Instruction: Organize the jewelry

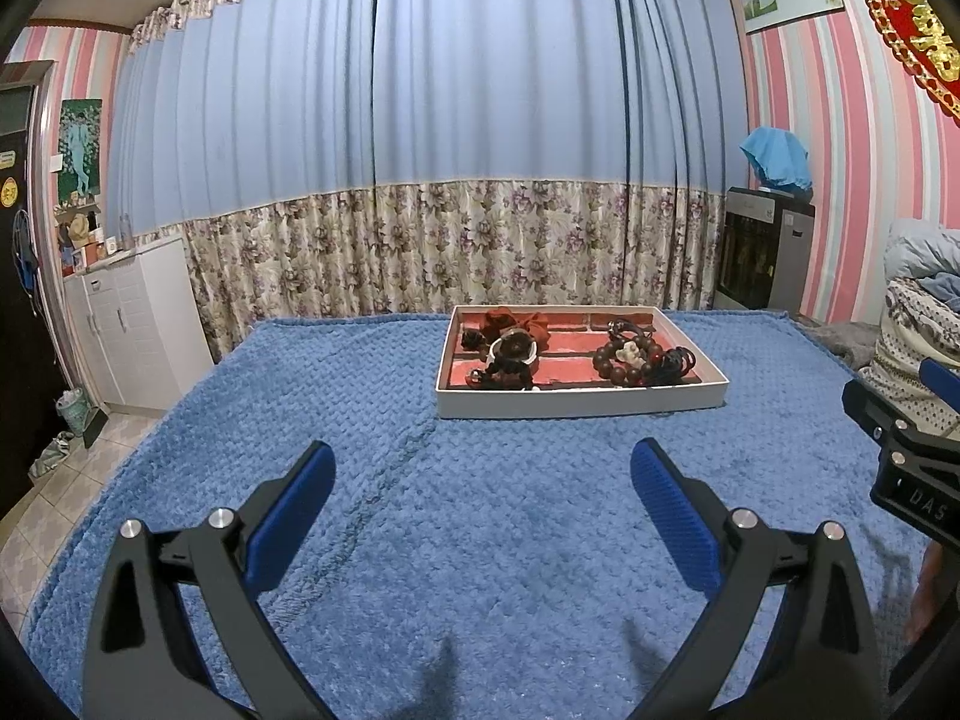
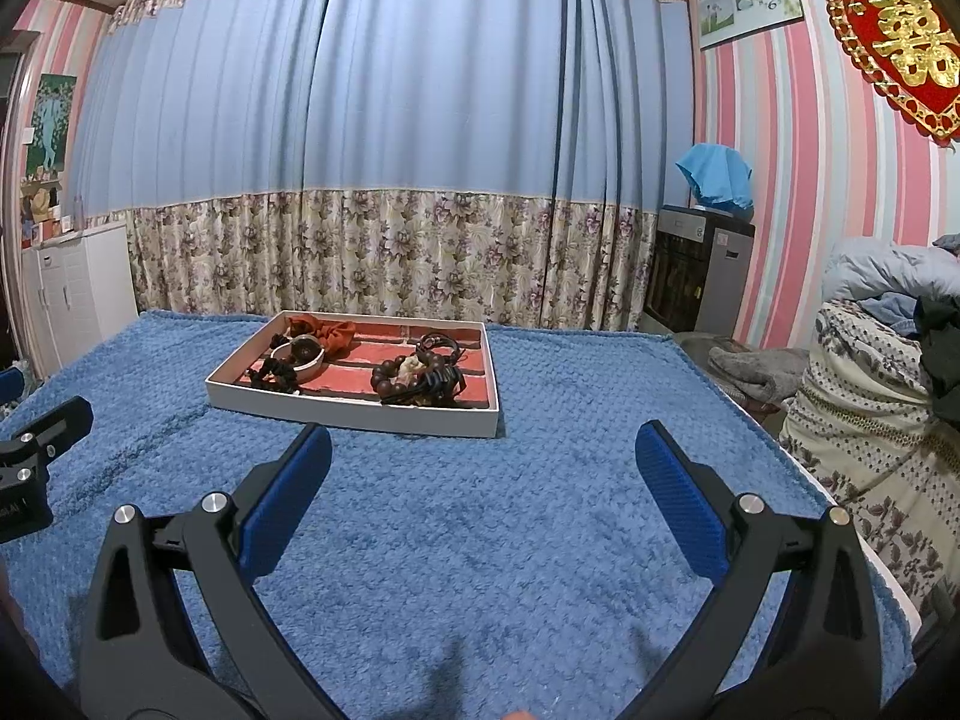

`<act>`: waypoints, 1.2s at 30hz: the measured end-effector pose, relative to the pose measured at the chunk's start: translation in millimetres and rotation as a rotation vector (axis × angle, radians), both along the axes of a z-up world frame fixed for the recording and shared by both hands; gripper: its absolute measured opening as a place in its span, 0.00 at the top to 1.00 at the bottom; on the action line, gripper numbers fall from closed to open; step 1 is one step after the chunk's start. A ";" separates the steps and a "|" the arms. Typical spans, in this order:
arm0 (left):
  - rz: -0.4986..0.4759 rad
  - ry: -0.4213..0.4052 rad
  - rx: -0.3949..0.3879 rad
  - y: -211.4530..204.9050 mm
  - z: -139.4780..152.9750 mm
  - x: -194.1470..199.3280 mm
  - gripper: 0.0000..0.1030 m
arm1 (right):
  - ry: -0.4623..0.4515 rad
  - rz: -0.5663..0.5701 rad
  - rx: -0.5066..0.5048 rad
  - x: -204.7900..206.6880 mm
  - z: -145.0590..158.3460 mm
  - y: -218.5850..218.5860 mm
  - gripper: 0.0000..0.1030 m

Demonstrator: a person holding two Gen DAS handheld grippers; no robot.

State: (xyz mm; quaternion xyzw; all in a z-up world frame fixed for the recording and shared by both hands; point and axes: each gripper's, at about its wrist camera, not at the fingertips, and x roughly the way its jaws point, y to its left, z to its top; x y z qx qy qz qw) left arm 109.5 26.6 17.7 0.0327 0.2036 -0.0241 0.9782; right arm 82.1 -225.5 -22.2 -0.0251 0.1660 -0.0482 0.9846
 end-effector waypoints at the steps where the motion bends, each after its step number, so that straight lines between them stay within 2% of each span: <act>1: 0.000 0.000 0.000 0.1 -0.1 -0.3 0.06 | 0.000 0.000 0.001 0.1 -0.1 0.4 0.04; 36: 0.000 -0.002 0.000 -0.9 2.2 0.0 0.06 | -0.007 -0.004 -0.004 0.8 1.0 2.7 0.04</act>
